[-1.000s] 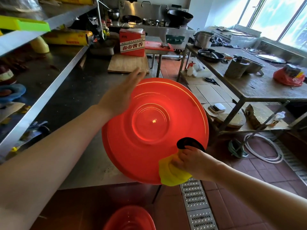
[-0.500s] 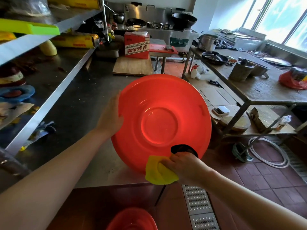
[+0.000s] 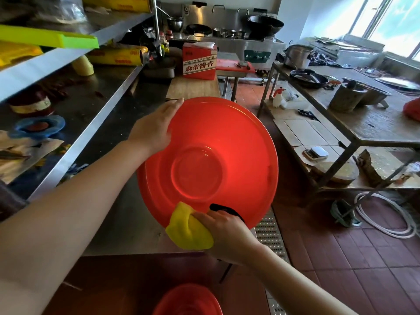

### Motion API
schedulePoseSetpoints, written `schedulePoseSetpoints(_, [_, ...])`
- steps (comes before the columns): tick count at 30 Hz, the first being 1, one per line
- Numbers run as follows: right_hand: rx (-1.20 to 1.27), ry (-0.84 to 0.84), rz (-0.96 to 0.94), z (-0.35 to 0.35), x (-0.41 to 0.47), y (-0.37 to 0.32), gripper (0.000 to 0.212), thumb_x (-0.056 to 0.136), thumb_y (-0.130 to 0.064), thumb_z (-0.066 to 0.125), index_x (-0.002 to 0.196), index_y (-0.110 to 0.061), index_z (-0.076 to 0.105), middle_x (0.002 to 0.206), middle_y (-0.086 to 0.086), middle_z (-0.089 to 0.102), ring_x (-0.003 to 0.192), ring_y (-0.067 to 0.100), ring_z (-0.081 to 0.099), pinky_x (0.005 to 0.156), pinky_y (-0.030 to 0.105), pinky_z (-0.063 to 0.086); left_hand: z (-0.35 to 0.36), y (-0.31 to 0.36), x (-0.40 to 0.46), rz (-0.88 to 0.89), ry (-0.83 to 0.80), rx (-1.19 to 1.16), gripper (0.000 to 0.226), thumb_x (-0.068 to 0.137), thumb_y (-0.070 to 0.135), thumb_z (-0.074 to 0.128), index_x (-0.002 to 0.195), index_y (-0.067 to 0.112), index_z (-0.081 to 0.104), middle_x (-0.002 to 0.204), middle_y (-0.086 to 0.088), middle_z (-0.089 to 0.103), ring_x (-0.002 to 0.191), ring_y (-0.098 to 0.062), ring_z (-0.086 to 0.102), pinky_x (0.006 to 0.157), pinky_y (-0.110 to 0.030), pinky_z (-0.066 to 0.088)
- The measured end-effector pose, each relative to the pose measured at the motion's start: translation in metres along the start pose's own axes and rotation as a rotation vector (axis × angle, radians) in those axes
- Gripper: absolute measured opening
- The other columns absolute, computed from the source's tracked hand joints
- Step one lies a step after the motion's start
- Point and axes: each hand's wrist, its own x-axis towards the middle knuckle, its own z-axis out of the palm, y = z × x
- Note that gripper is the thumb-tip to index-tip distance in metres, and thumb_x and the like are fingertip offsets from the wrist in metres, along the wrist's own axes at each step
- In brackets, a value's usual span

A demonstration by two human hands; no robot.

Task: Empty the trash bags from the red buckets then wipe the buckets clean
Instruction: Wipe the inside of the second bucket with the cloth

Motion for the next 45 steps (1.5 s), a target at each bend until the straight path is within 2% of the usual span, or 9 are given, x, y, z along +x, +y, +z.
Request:
schedulePoseSetpoints(3, [0.123,-0.088,0.043,-0.013,-0.001,0.004,0.081,0.071,-0.071,0.053,0.143,-0.036,0.041,0.128,-0.009,0.060,0.113,0.021,0.058,0.088,0.034,0.047,0.003,0.000,0.002,0.025,0.028,-0.019,0.080,0.093,-0.003,0.049,0.157,0.030,0.014,0.159,0.001,0.026,0.106,-0.028,0.062,0.081,-0.038,0.052])
schedulePoseSetpoints(5, [0.178,-0.105,0.125,-0.017,-0.002,0.008,0.077,0.074,-0.070,0.064,0.140,-0.042,0.039,0.127,-0.014,0.058,0.114,0.013,0.055,0.081,0.028,0.041,0.005,0.007,0.004,0.035,0.034,-0.031,0.082,0.092,-0.007,0.048,0.157,0.031,0.016,0.160,0.001,0.026,0.112,-0.028,0.061,0.086,-0.041,0.054])
schedulePoseSetpoints(8, [0.133,-0.108,0.296,-0.019,-0.001,0.014,0.068,0.079,-0.075,0.053,0.136,-0.041,0.041,0.117,-0.012,0.062,0.107,0.015,0.059,0.075,0.030,0.041,0.009,0.020,0.008,0.038,0.044,0.002,0.084,0.090,-0.009,0.048,0.157,0.031,0.017,0.162,0.001,0.024,0.124,-0.029,0.055,0.091,-0.043,0.052])
schedulePoseSetpoints(13, [0.082,-0.337,0.489,-0.016,0.016,0.025,0.059,0.087,-0.073,0.043,0.123,-0.027,0.050,0.114,0.002,0.065,0.106,0.028,0.061,0.083,0.037,0.046,0.012,0.036,0.006,0.036,0.068,0.119,0.087,0.088,-0.010,0.048,0.157,0.028,0.014,0.164,0.003,0.017,0.135,-0.033,0.040,0.084,-0.043,0.053])
schedulePoseSetpoints(24, [0.021,-0.590,0.456,0.033,0.066,0.064,0.039,0.092,-0.060,0.044,0.104,-0.026,0.057,0.107,0.004,0.066,0.101,0.027,0.062,0.077,0.034,0.042,0.015,0.050,0.002,0.138,0.096,0.168,0.083,0.087,-0.008,0.049,0.157,0.025,0.019,0.162,-0.001,0.024,0.137,-0.035,0.040,0.104,-0.048,0.044])
schedulePoseSetpoints(30, [-0.027,-0.678,0.491,0.066,0.099,0.088,0.053,0.094,-0.052,0.048,0.135,-0.017,0.048,0.131,0.009,0.058,0.118,0.030,0.056,0.088,0.035,0.042,0.015,0.053,0.006,0.171,0.086,0.184,0.080,0.087,-0.007,0.046,0.156,0.023,0.020,0.161,-0.004,0.027,0.140,-0.034,0.037,0.110,-0.051,0.037])
schedulePoseSetpoints(34, [-0.084,-0.667,0.554,0.092,0.116,0.104,0.063,0.093,-0.056,0.043,0.141,-0.016,0.040,0.142,0.011,0.048,0.132,0.034,0.044,0.109,0.049,0.033,0.014,0.047,0.006,0.168,0.085,0.190,0.074,0.088,-0.001,0.039,0.157,0.022,0.021,0.161,-0.003,0.027,0.140,-0.032,0.037,0.113,-0.047,0.033])
schedulePoseSetpoints(41, [-0.240,-0.670,0.519,0.129,0.142,0.117,0.061,0.096,-0.044,0.044,0.147,-0.012,0.033,0.148,0.015,0.040,0.138,0.038,0.033,0.112,0.052,0.028,0.011,0.037,-0.002,0.186,0.082,0.152,0.067,0.089,0.018,0.022,0.155,0.019,0.029,0.158,-0.003,0.034,0.139,-0.032,0.040,0.112,-0.047,0.034])
schedulePoseSetpoints(45, [-0.249,-0.660,0.503,0.128,0.145,0.116,0.062,0.099,-0.041,0.044,0.149,-0.009,0.028,0.149,0.015,0.038,0.138,0.037,0.033,0.111,0.046,0.027,0.012,0.035,-0.006,0.210,0.109,0.148,0.064,0.091,0.008,0.030,0.154,0.017,0.031,0.156,-0.004,0.036,0.139,-0.030,0.040,0.113,-0.047,0.032])
